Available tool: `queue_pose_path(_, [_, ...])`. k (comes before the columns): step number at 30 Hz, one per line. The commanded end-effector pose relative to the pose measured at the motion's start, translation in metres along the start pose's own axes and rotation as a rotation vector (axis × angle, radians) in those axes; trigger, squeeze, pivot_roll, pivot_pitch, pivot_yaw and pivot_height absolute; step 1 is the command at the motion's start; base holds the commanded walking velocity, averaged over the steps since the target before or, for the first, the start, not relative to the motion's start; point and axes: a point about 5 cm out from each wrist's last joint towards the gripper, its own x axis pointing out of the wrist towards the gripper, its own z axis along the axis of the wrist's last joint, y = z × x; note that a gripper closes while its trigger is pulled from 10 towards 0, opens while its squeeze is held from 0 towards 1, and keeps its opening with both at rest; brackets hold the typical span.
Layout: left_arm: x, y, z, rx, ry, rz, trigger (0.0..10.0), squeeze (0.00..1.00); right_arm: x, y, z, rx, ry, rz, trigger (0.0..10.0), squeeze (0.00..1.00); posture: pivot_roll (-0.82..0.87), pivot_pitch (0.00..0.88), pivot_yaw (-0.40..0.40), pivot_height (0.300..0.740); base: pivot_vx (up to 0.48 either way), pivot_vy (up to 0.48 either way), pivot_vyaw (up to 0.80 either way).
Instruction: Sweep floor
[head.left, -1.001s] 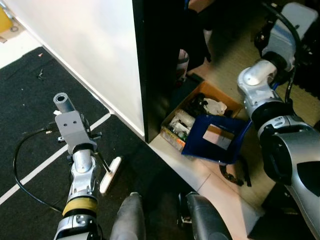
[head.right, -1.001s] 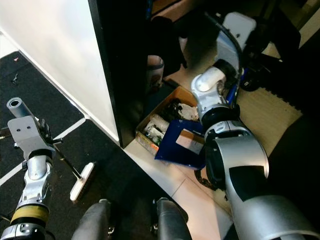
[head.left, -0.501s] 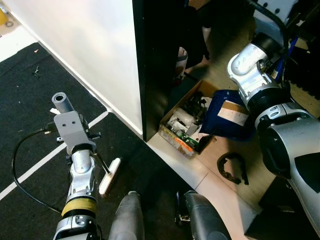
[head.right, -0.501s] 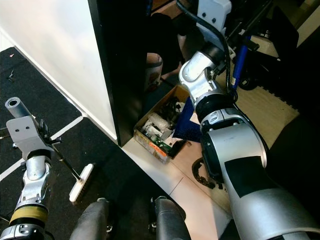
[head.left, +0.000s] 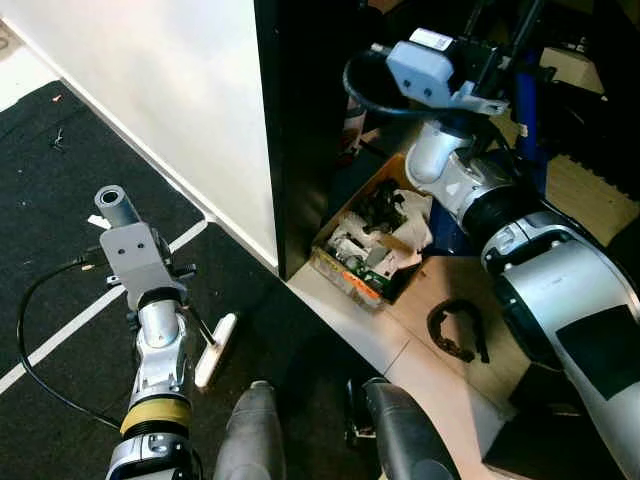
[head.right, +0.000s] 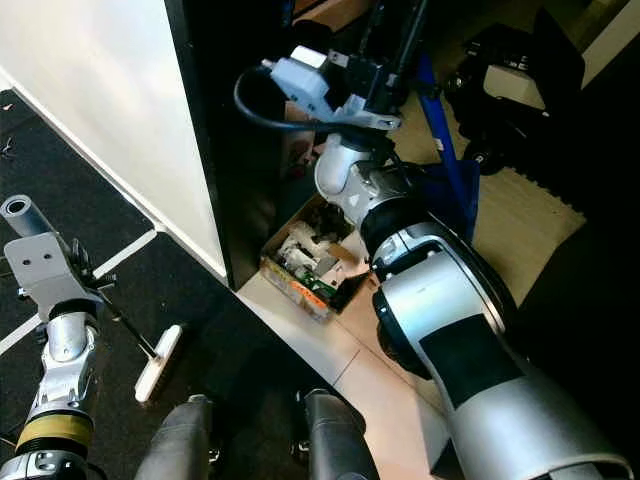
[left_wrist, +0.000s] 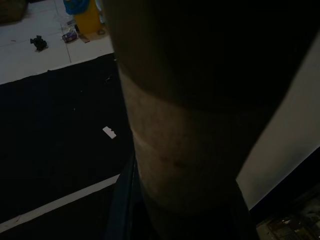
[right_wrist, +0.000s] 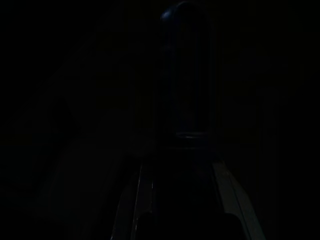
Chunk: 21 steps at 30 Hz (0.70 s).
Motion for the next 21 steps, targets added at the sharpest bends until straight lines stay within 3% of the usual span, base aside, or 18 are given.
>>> queue_pose_path(1, [0.000, 0.005, 0.000, 0.030, -0.003, 0.008, 10.0, 0.00, -0.001, -0.002, 0.000, -0.006, -0.035, -0.025, 10.0, 0.00, 0.06, 0.188, -0.134, 0.740, 0.000, 0.000, 0.00])
queue_pose_path(6, [0.000, 0.005, 0.000, 0.031, -0.002, 0.012, 10.0, 0.00, 0.004, -0.008, -0.008, -0.040, 0.003, -0.063, 10.0, 0.00, 0.06, 0.185, -0.133, 0.740, 0.000, 0.000, 0.00])
queue_pose_path(10, [0.000, 0.006, 0.000, 0.032, 0.000, 0.015, 10.0, 0.00, 0.020, -0.016, -0.022, -0.074, 0.119, -0.113, 10.0, 0.00, 0.07, 0.179, -0.132, 0.740, 0.000, 0.000, 0.00])
queue_pose_path(11, [0.002, 0.008, 0.002, 0.027, -0.001, 0.022, 10.0, 0.00, 0.048, -0.032, -0.049, -0.067, 0.399, -0.172, 10.0, 0.00, 0.07, 0.171, -0.128, 0.740, 0.000, 0.000, 0.00])
queue_pose_path(12, [0.002, 0.008, 0.002, 0.027, -0.001, 0.022, 10.0, 0.00, 0.048, -0.032, -0.049, -0.067, 0.399, -0.172, 10.0, 0.00, 0.07, 0.171, -0.128, 0.740, 0.000, 0.000, 0.00])
queue_pose_path(14, [0.004, 0.010, 0.003, 0.025, -0.003, 0.026, 10.0, 0.00, 0.067, -0.046, -0.067, -0.001, 0.564, -0.181, 10.0, 0.00, 0.07, 0.164, -0.122, 0.740, 0.000, 0.000, 0.00])
queue_pose_path(15, [0.005, 0.010, 0.004, 0.026, -0.005, 0.026, 10.0, 0.00, 0.082, -0.055, -0.074, 0.061, 0.570, -0.147, 10.0, 0.00, 0.07, 0.155, -0.112, 0.740, 0.000, 0.000, 0.00])
queue_pose_path(16, [0.005, 0.010, 0.004, 0.026, -0.005, 0.026, 10.0, 0.00, 0.082, -0.055, -0.074, 0.061, 0.570, -0.147, 10.0, 0.00, 0.07, 0.155, -0.112, 0.740, 0.000, 0.000, 0.00])
queue_pose_path(17, [0.008, 0.011, 0.007, 0.026, -0.012, 0.024, 10.0, 0.00, 0.108, -0.075, -0.080, 0.175, 0.508, -0.142, 10.0, 0.00, 0.07, 0.153, -0.106, 0.740, 0.000, 0.000, 0.00])
queue_pose_path(18, [0.008, 0.011, 0.007, 0.026, -0.012, 0.024, 10.0, 0.00, 0.108, -0.075, -0.080, 0.175, 0.508, -0.142, 10.0, 0.00, 0.07, 0.153, -0.106, 0.740, 0.000, 0.000, 0.00])
queue_pose_path(21, [0.010, 0.012, 0.009, 0.030, -0.017, 0.015, 10.0, 0.00, 0.138, -0.112, -0.092, 0.279, 0.502, -0.226, 10.0, 0.00, 0.06, 0.147, -0.085, 0.740, 0.000, 0.000, 0.00])
